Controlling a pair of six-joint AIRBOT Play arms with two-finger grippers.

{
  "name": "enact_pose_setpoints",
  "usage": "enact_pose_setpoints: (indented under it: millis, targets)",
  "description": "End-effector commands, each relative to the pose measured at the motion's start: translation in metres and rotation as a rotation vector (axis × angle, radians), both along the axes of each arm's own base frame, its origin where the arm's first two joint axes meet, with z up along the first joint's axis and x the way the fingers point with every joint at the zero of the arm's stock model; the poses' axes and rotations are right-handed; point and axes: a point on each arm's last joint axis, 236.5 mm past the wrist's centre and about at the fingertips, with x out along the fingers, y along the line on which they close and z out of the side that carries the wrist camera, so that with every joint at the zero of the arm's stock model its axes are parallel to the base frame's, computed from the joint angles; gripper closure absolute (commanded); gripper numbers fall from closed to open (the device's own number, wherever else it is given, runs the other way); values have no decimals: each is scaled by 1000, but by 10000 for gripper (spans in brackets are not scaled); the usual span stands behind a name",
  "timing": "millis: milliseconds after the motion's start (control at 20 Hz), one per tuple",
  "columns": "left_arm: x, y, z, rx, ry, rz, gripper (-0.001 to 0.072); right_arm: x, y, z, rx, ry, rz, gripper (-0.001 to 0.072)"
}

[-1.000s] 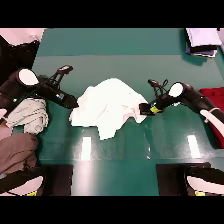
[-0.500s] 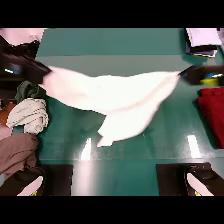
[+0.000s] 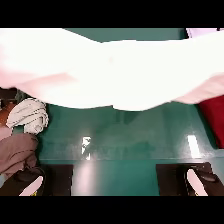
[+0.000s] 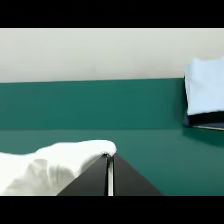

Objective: Fold the shirts.

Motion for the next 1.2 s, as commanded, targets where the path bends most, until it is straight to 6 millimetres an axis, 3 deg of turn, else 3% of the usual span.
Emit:
enact_pose_setpoints:
  millis: [0, 50, 150, 400, 600, 750, 850, 1000, 1100, 1150]
  targets:
    - [1, -3, -58, 51, 221, -18, 680, -2, -8, 1, -19, 91, -22, 700]
    - [10, -4, -85, 64, 302, -19, 680, 7, -4, -5, -2, 132, 11, 700]
    - [25, -7, -140, 81, 448, -16, 679, 29, 6, -37, 63, 273, 95, 700]
    - [47, -19, -305, 56, 766, 0, 680, 97, 8, -167, 205, 657, 204, 700]
    - [67, -20, -403, 1, 846, 88, 679, 155, 26, -271, 191, 809, 242, 700]
    - [93, -17, -442, -2, 882, 143, 679, 195, 44, -335, 195, 841, 241, 699]
    - [112, -15, -461, -13, 880, 184, 678, 209, 52, -368, 214, 881, 243, 698]
    - [122, -13, -479, -30, 902, 230, 660, 220, 51, -392, 224, 909, 232, 697]
    - [130, -9, -472, -30, 885, 237, 177, 227, 45, -387, 227, 873, 215, 695]
    - [134, -2, -462, -36, 890, 242, 155, 230, 40, -381, 229, 854, 205, 694]
